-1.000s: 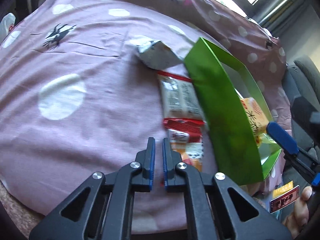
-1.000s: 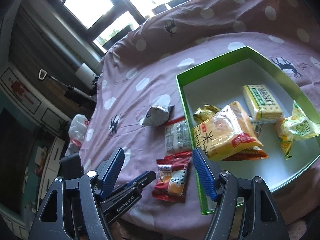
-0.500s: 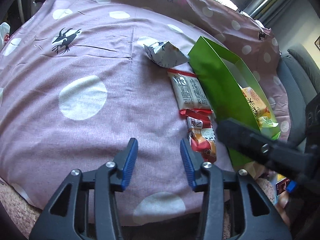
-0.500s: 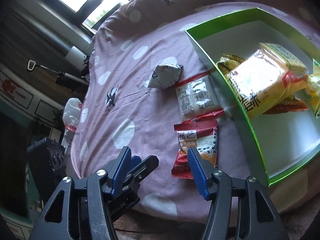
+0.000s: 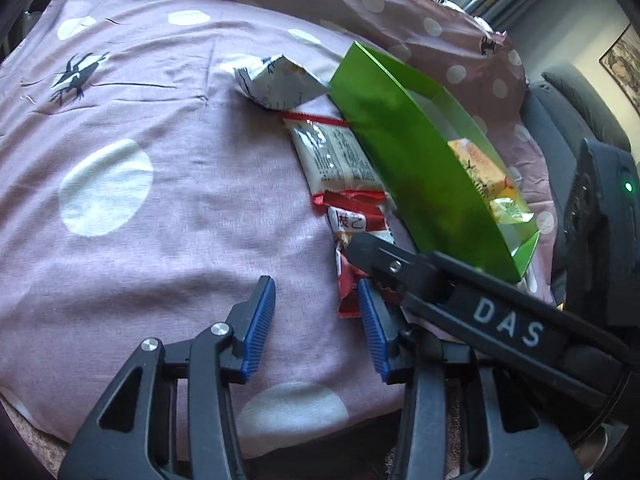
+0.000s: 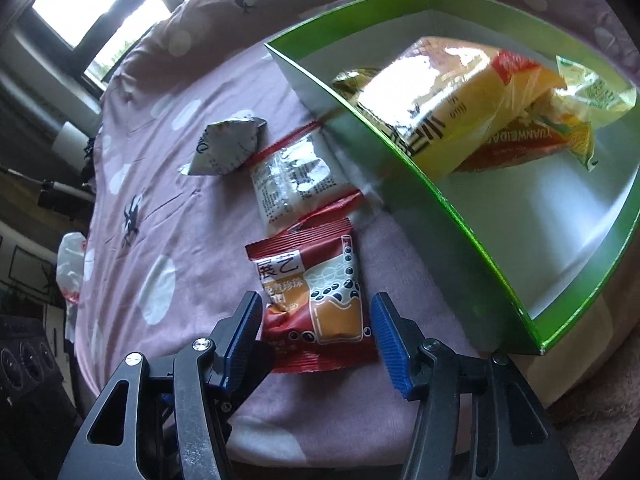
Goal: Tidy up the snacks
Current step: 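Move the right gripper to the red-and-white wrapped cake and grasp it, then carry the red-and-white cake with the right gripper over the box, then open the right gripper to drop the cake into the box, then move the right gripper to the white-and-blue peanut packet and grasp it, then carry the peanut packet with the right gripper over the box, then open the right gripper to drop the peanut packet into the box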
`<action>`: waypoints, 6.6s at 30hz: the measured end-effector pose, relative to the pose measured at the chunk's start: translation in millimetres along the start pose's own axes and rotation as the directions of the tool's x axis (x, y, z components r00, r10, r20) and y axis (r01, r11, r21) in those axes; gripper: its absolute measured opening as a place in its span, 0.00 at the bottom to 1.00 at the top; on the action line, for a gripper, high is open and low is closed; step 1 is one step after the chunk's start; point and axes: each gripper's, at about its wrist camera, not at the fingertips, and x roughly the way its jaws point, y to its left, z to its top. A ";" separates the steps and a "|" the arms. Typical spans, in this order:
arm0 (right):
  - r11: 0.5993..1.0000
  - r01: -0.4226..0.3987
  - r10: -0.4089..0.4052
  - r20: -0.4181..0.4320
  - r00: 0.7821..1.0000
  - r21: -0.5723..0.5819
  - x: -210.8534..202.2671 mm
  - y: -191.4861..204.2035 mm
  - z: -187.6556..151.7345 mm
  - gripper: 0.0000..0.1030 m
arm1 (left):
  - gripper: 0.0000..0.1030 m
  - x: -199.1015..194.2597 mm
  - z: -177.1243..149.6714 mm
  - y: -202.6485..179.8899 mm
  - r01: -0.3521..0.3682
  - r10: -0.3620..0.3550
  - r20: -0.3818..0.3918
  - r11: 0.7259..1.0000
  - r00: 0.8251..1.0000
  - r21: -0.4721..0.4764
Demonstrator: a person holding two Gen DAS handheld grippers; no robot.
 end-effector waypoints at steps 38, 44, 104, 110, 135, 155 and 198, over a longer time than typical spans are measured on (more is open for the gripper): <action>0.981 -0.117 0.148 0.209 0.967 -0.153 -78.5 30.0 0.8 0.46 | 0.13 -53.3 14.0 -53.6 -0.101 0.055 0.227 0.975 0.972 0.196; 0.983 -0.109 0.150 0.300 0.942 -0.149 -107.8 20.0 19.6 0.46 | 0.13 -57.1 32.1 -85.9 -0.082 0.008 0.269 0.961 0.963 0.266; 0.951 -0.144 0.132 -0.062 0.989 -0.273 12.9 92.8 141.9 0.68 | 0.75 33.6 139.5 54.4 -0.017 0.030 0.095 0.991 0.995 -0.132; 0.944 -0.074 0.032 -0.133 0.991 -0.323 57.4 109.5 146.3 0.66 | 0.74 43.3 139.5 53.0 0.004 0.006 0.067 0.990 0.998 -0.143; 0.919 -0.049 0.031 -0.052 0.998 -0.392 36.9 110.2 125.9 0.55 | 0.25 15.4 130.7 21.1 0.036 -0.030 0.135 0.999 0.990 -0.039; 0.953 -0.043 0.117 0.230 0.966 -0.301 -95.5 15.5 101.1 0.55 | 0.25 -9.9 92.3 -116.0 0.021 -0.080 0.214 0.965 0.974 0.262; 0.989 -0.043 0.069 0.183 0.981 -0.142 -80.1 -67.9 119.7 0.55 | 0.26 55.5 88.4 -157.9 0.030 -0.047 0.078 0.978 0.996 0.205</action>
